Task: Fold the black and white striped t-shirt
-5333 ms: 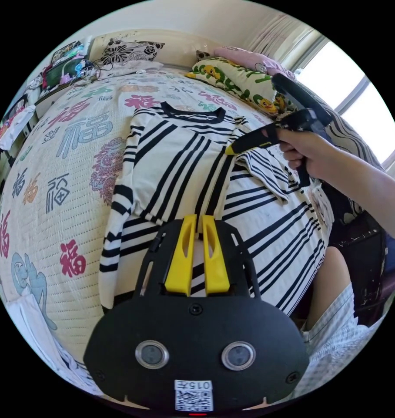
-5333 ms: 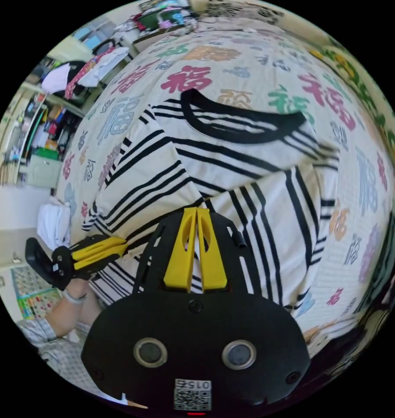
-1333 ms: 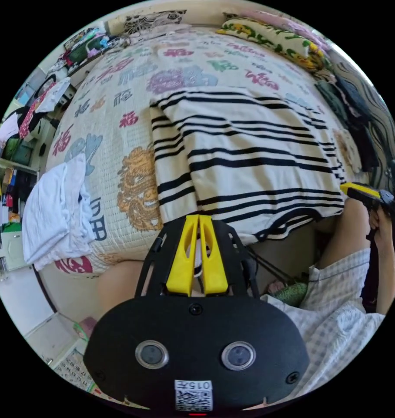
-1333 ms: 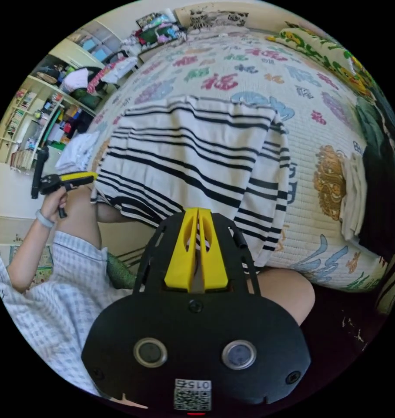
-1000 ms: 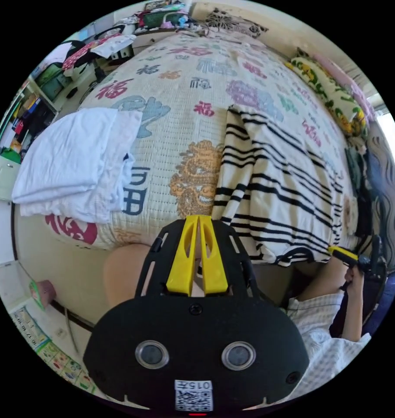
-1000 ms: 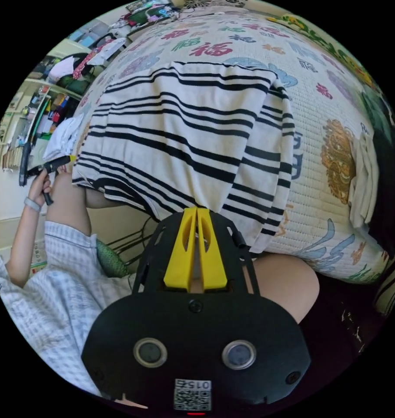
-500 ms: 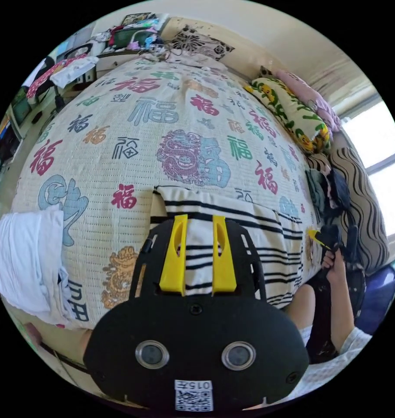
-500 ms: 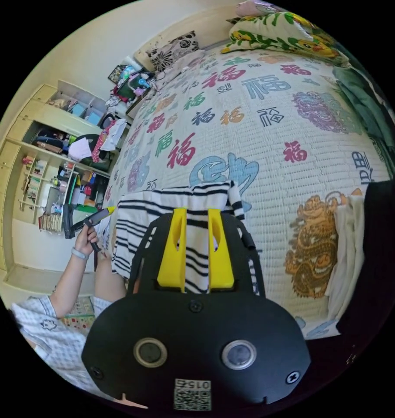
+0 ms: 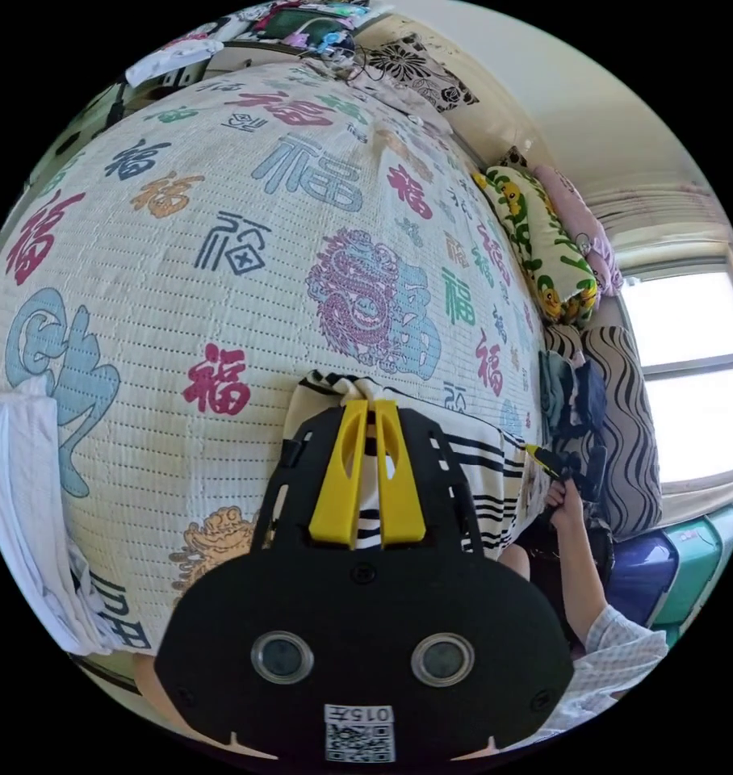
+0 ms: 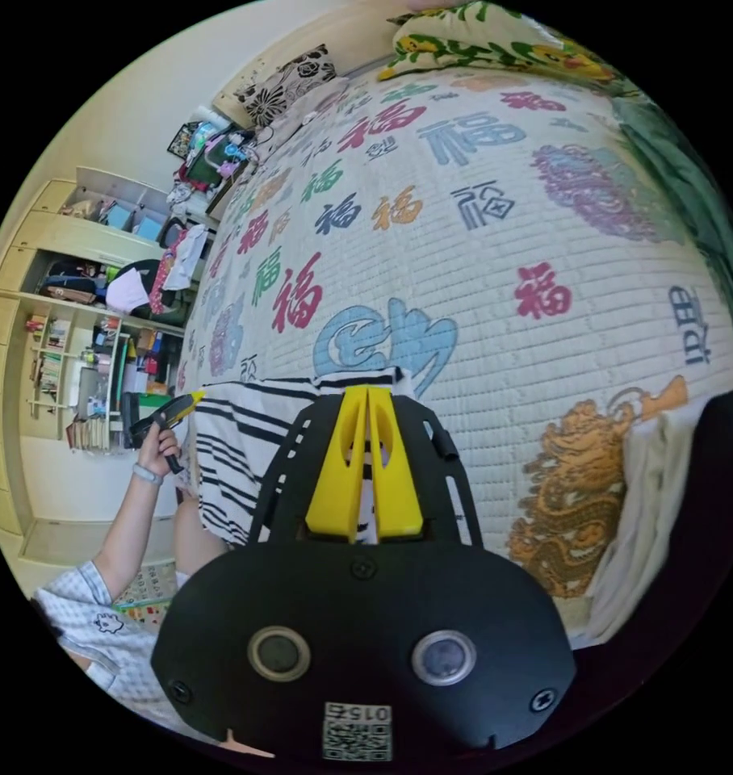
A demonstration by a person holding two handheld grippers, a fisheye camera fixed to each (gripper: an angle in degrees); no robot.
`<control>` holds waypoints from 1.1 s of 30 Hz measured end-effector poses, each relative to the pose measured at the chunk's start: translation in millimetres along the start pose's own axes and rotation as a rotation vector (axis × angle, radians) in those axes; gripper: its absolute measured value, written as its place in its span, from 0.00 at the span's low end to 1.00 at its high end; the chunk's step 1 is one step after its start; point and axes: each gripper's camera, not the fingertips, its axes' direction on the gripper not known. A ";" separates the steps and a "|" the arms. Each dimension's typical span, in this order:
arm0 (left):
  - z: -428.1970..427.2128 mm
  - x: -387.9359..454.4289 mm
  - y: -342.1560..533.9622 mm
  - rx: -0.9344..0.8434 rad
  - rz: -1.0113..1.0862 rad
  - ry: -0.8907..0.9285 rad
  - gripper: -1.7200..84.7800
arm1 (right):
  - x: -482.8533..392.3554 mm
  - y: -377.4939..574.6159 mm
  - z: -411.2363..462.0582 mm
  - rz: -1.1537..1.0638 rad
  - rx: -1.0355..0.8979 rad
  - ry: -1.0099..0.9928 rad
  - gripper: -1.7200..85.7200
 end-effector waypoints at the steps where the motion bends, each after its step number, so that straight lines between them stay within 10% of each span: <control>1: 0.7 -1.9 0.1 0.003 0.002 0.008 0.03 | 3.0 -0.8 -7.0 0.013 0.011 0.009 0.02; 33: -47.9 -56.5 125.0 0.022 0.104 -0.111 0.10 | -139.8 54.8 -56.5 -0.121 -0.028 -0.113 0.02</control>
